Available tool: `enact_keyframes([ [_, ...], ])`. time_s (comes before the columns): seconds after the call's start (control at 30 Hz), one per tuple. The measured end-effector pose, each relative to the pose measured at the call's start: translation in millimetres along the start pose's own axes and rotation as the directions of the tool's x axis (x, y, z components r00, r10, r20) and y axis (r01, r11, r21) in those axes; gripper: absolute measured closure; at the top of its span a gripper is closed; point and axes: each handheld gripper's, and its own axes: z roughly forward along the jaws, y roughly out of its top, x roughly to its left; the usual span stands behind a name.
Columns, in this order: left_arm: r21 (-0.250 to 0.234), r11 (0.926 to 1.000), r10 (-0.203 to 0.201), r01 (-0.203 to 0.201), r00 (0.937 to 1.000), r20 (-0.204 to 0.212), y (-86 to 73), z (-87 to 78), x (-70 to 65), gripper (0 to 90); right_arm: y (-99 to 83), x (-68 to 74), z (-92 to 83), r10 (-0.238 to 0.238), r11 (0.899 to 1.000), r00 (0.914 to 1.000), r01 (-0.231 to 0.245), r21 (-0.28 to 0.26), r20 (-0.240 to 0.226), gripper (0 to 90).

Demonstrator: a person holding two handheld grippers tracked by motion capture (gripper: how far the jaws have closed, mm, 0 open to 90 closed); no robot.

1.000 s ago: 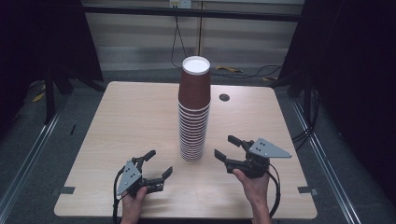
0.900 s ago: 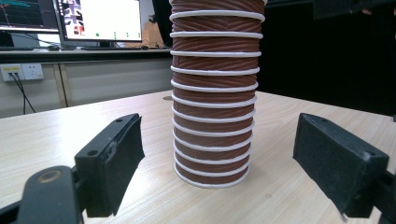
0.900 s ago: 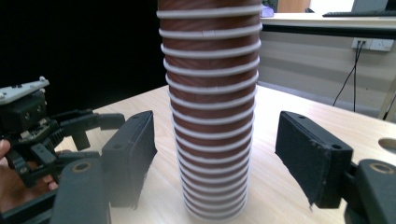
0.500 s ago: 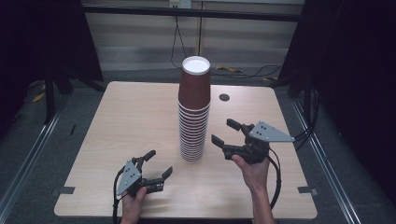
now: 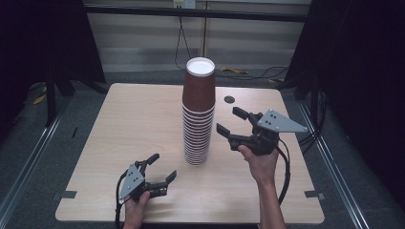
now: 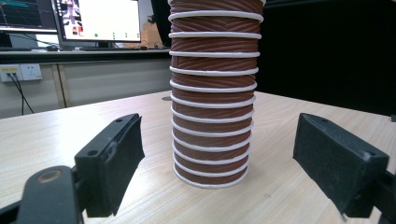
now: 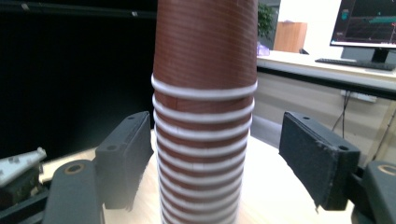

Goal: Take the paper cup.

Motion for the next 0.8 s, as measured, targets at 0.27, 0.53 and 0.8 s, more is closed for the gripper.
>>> enact_keyframes([
  [0.27, -0.001, 1.0, 0.002, -0.002, 1.0, 0.0, 0.0, 0.0, 0.2, 15.7, 29.8, -6.5, 16.4, 0.005, 0.998, 0.9986, -0.002, 0.065, -0.052, 22.3],
  [0.53, 0.0, 1.0, 0.001, -0.001, 1.0, 0.002, 0.0, 0.0, 0.2, 15.7, 54.8, -9.5, 31.5, -0.023, 0.994, 0.9967, 0.031, 0.106, -0.078, 20.9],
  [0.8, 0.0, 1.0, 0.0, 0.0, 1.0, 0.006, 0.0, 0.0, 0.3, 15.7, 79.1, -11.3, 43.4, -0.03, 0.987, 0.9943, 0.046, 0.153, -0.102, 18.5],
])
